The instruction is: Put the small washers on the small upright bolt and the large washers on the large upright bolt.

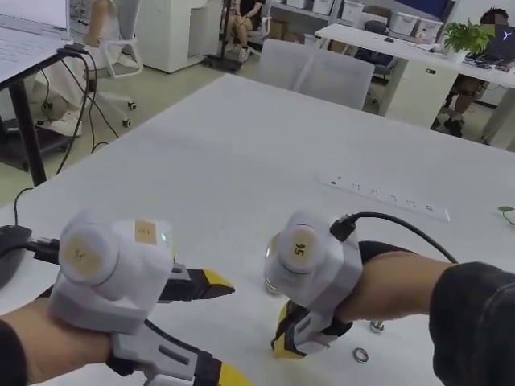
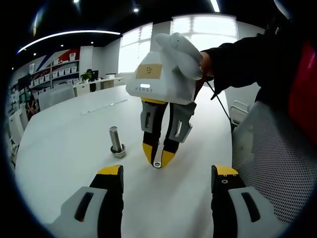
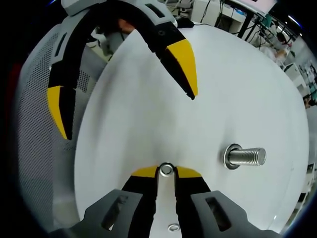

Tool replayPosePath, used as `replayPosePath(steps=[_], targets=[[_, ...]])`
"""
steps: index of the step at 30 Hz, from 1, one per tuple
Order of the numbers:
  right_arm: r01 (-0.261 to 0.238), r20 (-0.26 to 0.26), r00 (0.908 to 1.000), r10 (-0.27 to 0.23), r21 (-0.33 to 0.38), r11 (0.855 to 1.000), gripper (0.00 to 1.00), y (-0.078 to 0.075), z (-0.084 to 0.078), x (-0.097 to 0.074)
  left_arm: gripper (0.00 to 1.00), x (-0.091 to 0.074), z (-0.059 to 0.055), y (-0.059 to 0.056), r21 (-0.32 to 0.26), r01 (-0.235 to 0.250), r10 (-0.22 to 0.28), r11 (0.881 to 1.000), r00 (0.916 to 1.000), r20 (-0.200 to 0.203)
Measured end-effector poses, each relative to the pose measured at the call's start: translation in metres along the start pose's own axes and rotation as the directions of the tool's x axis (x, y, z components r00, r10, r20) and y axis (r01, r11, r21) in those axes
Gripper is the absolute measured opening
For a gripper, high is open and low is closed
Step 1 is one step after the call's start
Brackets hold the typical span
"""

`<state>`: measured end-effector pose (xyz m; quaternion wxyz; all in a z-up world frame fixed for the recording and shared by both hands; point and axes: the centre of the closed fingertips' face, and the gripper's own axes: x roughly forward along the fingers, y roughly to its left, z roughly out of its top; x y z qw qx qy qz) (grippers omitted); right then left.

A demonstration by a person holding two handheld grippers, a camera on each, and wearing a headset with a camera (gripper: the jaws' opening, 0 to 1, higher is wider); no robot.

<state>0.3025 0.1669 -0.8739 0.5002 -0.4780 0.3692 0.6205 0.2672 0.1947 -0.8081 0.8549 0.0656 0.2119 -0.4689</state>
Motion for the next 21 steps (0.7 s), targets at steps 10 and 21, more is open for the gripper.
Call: replayPosePath(steps=[10, 21], targets=[[0.012, -0.005, 0.9999, -0.012, 0.034, 0.999, 0.14, 0.000, -0.018, -0.012, 0.71, 0.001, -0.002, -0.001, 0.001, 0.004, -0.004, 1.000, 1.0000, -0.006], [0.041, -0.010, 0.9992, -0.040, 0.092, 0.995, 0.14, 0.004, -0.046, -0.028, 0.71, 0.001, -0.004, -0.004, 0.003, 0.010, -0.010, 1.000, 0.9999, -0.011]])
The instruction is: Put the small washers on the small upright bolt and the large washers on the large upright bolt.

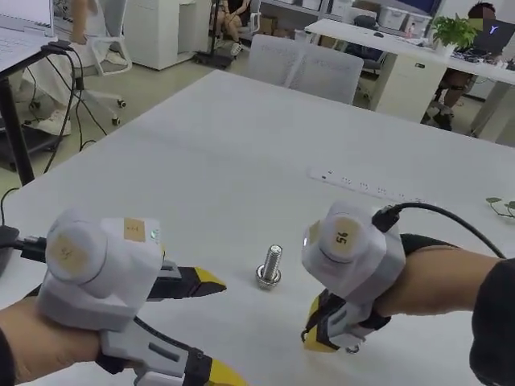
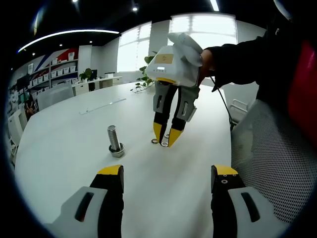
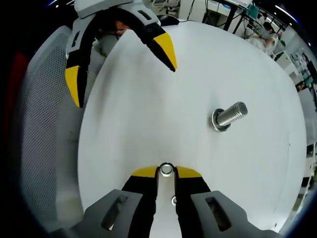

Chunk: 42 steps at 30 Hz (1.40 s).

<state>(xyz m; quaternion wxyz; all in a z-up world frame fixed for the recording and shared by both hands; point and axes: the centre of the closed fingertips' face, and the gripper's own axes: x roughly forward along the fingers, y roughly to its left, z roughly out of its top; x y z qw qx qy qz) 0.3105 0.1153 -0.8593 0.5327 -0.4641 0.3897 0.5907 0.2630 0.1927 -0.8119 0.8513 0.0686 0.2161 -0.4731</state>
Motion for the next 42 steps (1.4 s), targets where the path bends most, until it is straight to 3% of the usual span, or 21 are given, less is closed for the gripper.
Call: replayPosePath(steps=[25, 35, 42], targets=[[0.056, -0.012, 0.9984, -0.055, 0.125, 0.990, 0.14, -0.003, -0.052, -0.034, 0.71, -0.001, -0.002, -0.004, 0.004, 0.013, -0.013, 1.000, 0.9999, -0.009], [0.096, -0.012, 0.9953, -0.096, 0.167, 0.981, 0.14, -0.017, -0.065, -0.054, 0.71, -0.001, -0.001, -0.004, 0.006, 0.018, -0.018, 1.000, 0.9997, -0.015], [0.127, -0.005, 0.9918, -0.128, 0.177, 0.976, 0.14, -0.032, -0.064, -0.068, 0.71, -0.001, 0.000, -0.003, 0.004, 0.017, -0.017, 1.000, 0.9998, -0.014]])
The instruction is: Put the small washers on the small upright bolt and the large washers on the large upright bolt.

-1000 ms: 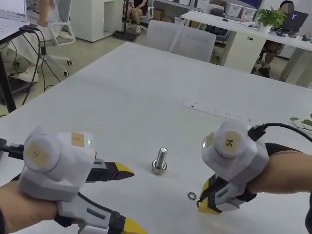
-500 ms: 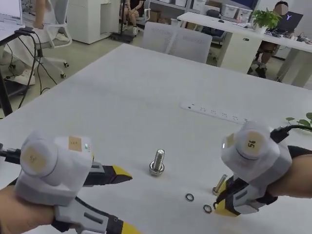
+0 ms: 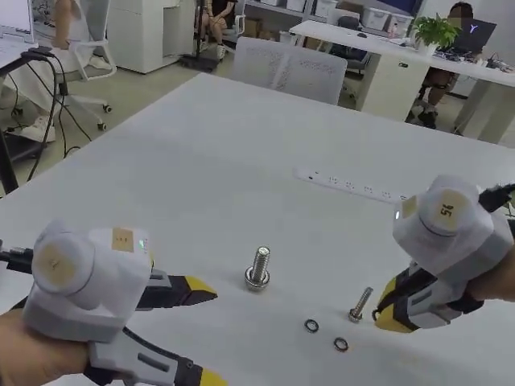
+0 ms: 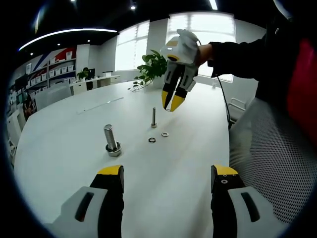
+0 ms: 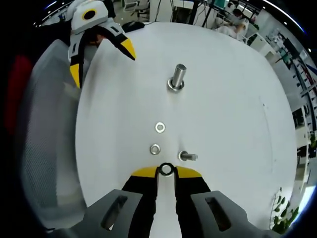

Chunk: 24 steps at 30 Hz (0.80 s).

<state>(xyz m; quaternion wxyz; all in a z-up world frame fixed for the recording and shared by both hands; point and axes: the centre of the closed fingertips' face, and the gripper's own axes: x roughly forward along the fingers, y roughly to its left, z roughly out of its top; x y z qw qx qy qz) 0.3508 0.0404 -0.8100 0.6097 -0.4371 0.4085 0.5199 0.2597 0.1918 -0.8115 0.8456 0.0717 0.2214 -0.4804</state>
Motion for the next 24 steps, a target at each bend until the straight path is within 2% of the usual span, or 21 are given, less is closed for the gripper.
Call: replayPosePath(steps=[11, 24], targets=[[0.033, 0.008, 0.9994, -0.033, -0.014, 0.999, 0.14, -0.015, 0.010, -0.007, 0.71, 0.000, 0.000, 0.002, -0.003, -0.005, 0.005, 1.000, 1.0000, 0.004], [0.041, 0.009, 0.9991, -0.041, -0.021, 0.999, 0.14, -0.028, 0.015, 0.000, 0.71, 0.000, 0.001, 0.004, -0.004, -0.010, 0.010, 1.000, 0.9999, 0.004]])
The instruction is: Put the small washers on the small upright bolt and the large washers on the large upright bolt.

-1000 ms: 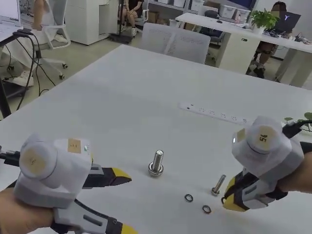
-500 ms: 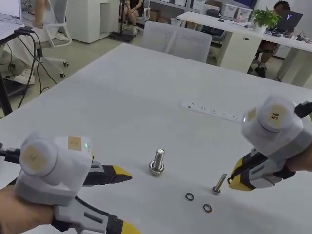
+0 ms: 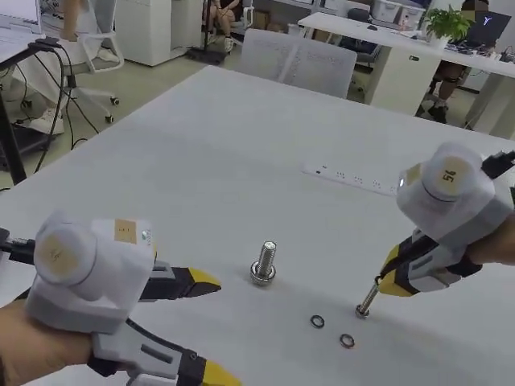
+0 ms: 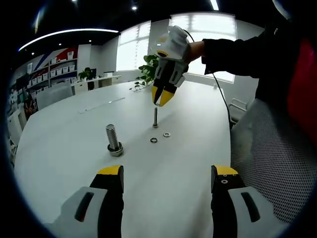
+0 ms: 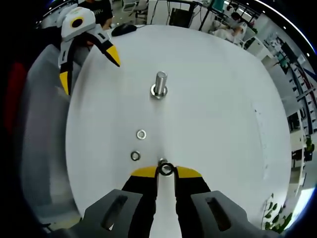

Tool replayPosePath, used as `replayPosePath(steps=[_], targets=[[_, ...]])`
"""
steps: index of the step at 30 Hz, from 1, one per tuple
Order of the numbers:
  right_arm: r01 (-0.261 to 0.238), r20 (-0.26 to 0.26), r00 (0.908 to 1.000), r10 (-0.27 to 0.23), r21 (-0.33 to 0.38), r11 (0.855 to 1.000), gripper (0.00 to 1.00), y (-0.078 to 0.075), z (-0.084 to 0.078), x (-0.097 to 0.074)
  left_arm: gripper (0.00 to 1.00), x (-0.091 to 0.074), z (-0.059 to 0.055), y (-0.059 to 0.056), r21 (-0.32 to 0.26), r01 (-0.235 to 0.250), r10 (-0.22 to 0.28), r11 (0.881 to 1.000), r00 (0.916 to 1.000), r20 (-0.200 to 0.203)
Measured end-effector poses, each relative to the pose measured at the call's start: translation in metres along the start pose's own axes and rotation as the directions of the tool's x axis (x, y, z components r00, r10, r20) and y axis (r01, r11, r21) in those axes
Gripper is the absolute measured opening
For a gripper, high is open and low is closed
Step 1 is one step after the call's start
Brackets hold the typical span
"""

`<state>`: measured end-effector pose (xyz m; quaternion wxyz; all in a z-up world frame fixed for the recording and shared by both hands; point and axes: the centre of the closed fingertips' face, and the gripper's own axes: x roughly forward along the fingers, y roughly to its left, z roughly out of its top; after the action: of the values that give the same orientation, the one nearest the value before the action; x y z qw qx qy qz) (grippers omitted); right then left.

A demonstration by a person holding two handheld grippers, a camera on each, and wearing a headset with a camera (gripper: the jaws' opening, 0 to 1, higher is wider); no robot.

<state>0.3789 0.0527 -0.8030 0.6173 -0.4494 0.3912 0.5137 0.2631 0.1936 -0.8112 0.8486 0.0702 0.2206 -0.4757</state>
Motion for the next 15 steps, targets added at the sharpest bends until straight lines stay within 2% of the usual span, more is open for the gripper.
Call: replayPosePath(steps=[15], targets=[[-0.012, -0.002, 0.9999, 0.012, 0.008, 1.000, 0.14, -0.0002, -0.0037, 0.0072, 0.72, 0.0014, -0.0040, -0.0021, 0.010, 0.001, -0.001, 1.000, 0.9999, -0.015]])
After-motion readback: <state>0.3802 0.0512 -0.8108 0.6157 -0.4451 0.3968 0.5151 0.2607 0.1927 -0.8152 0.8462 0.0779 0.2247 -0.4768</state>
